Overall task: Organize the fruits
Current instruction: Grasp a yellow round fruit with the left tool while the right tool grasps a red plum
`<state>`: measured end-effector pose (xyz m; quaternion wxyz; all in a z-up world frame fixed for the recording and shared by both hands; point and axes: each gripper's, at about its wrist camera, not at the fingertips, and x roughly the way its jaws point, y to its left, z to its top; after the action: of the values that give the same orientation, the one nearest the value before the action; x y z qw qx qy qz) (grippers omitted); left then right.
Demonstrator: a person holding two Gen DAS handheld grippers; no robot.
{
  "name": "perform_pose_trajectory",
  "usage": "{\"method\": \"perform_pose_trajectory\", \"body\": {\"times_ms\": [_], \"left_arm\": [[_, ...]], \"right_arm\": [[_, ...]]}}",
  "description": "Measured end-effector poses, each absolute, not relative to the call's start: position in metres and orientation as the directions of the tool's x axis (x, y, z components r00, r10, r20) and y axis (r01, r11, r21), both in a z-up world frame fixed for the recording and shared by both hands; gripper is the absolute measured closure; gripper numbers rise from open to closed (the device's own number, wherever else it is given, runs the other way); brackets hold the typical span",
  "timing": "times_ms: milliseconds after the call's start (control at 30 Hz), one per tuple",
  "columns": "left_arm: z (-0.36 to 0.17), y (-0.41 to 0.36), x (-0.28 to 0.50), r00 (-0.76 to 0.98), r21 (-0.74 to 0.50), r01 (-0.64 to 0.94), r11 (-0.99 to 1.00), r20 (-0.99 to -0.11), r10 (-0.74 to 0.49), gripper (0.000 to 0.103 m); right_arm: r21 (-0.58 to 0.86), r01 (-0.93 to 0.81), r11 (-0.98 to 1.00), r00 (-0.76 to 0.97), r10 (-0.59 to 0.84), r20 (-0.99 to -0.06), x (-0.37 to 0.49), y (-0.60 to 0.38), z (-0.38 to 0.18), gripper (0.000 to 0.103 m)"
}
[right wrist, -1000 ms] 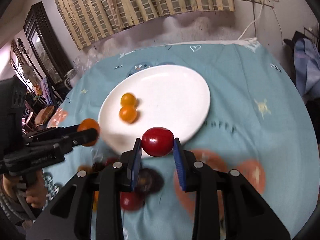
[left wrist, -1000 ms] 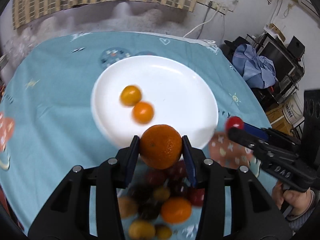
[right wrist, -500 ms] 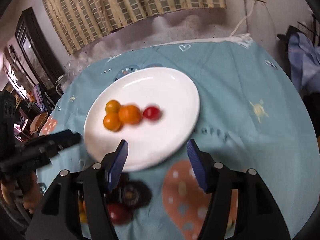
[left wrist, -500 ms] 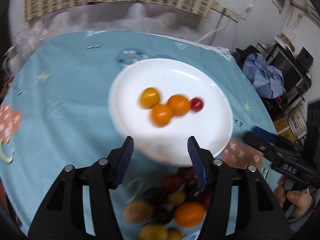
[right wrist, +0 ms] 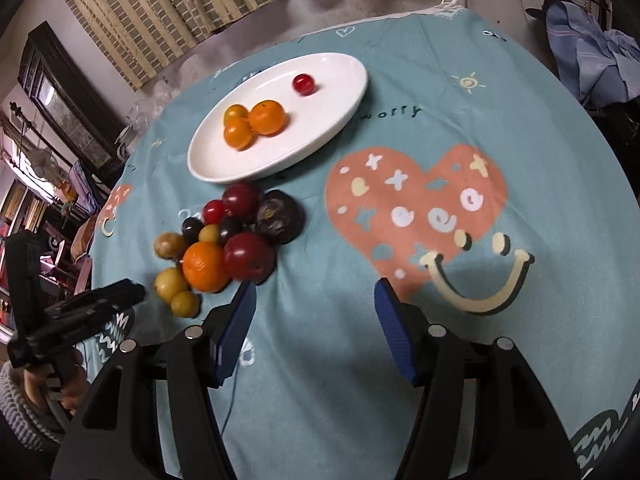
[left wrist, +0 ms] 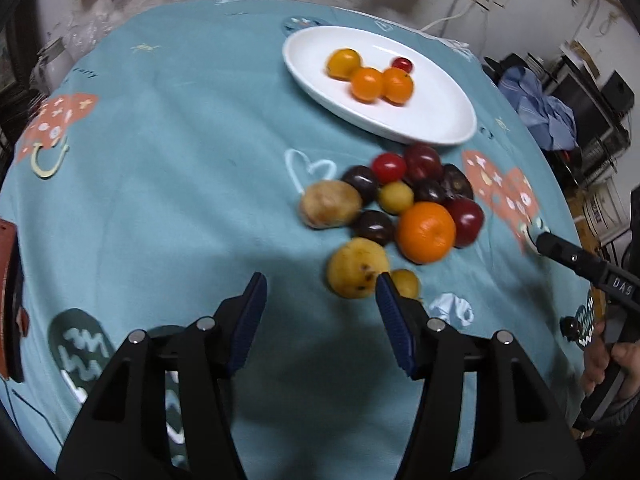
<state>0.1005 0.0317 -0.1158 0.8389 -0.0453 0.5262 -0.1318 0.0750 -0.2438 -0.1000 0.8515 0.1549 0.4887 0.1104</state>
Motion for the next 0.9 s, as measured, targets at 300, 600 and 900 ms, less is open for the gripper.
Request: {"method": "perform_pose_trajectory", "body": {"times_ms": [300,600,900], "left_arm": [[-0.128,0.014,0.115,0.399,-0.189,0.199,0.962,-0.881,-0.255,0.039],[-0.125,0.061,0.103,0.418,-0.168,0.088,0.982,-0.888,-0.19,0.038],[-0.123,0.055,0.108,0.429,-0.191,0.1,0.977,-0.877,-0.215,0.039]], "right_arm": [[0.357,-0.042,0.933,0.499,0.33,-0.801,0.068,-0.242,-0.095,0.041],[0.364,-0.057,0.93,0.498,0.342,-0.797,0.068,-0.239,-0.094,0.041],[0.357,-0.099,0.929,0.484,0.358,-0.798,0.067,-0.228,-0.092,0.041]]}}
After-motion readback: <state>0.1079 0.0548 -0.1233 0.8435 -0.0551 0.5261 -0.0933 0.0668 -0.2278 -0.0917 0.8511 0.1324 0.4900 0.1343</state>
